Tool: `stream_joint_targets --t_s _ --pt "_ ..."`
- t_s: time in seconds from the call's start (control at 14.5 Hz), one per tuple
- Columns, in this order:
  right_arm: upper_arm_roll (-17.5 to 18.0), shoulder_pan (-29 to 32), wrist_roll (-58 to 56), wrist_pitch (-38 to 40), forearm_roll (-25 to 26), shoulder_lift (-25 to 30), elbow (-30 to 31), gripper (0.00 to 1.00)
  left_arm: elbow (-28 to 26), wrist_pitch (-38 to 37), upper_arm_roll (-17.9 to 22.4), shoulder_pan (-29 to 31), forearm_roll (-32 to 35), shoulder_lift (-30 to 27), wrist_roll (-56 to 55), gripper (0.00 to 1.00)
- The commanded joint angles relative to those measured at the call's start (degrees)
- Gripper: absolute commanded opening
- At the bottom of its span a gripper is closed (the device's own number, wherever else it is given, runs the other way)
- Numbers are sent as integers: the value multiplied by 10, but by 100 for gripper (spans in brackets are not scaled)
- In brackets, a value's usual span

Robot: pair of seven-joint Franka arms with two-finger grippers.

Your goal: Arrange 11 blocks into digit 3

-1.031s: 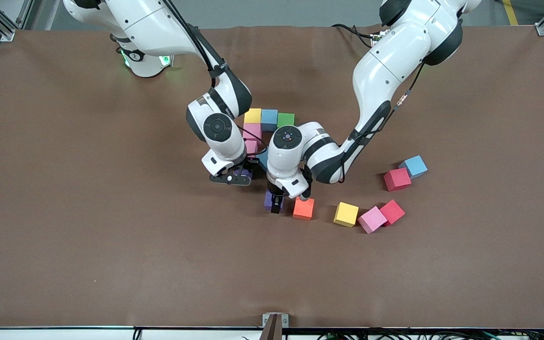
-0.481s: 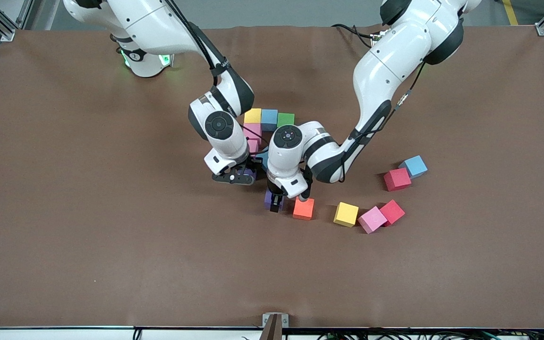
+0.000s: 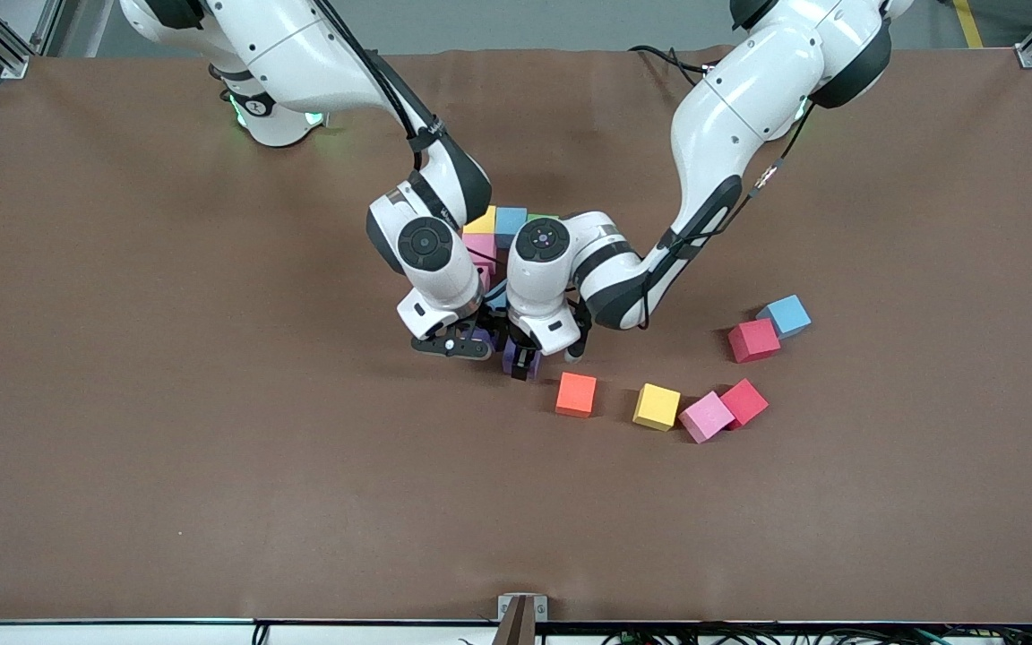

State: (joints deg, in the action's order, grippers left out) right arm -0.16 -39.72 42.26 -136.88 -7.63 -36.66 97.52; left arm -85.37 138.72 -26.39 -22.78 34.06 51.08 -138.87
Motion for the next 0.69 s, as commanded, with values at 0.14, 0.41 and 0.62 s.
stream_joint_targets --t_s 0.14,0.41,0.62 --pt "-2 -1 4 2 -3 -5 -14 4 -69 -26 -51 52 0 -19 25 24" --pt "-4 24 -50 9 1 -3 -9 4 -76 -63 -75 59 0 -18 26 24" --pt "-4 36 -75 49 1 3 -8 4 -90 -71 -95 76 0 -18 26 24"
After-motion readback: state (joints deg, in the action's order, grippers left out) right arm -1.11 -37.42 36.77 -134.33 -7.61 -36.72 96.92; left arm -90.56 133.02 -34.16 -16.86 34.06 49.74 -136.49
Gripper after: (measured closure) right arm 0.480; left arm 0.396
